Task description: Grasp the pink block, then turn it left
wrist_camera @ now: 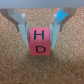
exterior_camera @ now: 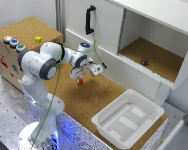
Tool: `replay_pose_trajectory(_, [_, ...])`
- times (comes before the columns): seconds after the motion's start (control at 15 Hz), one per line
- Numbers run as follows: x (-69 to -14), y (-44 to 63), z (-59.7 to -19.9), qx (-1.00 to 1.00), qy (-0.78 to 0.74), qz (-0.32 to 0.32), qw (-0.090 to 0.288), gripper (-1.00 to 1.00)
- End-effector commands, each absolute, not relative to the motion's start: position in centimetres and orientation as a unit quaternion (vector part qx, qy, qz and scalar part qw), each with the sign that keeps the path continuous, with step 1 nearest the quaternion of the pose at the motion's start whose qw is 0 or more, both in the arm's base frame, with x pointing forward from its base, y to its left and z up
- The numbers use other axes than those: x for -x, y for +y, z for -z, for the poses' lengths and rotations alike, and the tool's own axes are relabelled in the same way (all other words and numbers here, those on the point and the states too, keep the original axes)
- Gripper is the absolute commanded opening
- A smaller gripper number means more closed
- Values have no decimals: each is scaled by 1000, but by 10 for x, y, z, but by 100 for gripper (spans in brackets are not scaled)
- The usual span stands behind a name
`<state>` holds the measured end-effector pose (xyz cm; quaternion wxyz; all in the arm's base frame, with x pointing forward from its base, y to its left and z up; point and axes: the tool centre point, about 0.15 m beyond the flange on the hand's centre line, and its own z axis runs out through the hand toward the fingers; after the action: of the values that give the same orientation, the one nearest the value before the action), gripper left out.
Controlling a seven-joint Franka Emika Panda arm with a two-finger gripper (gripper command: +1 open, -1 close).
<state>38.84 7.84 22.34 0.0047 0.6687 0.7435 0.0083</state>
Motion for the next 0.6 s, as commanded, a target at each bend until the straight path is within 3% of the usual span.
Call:
replay_pose_trajectory(0.0, [-376,81,-238,-669,740,-20,59,100])
replay_pose_trajectory(0.33, [-357,90,-276,-791,612,-15,7,100])
replay_pose_trajectory(0.47, [-339,96,-285,-852,522,-12,-36,100])
replay_pose_trajectory(0.53, [-332,100,-288,-880,475,-6,-34,100])
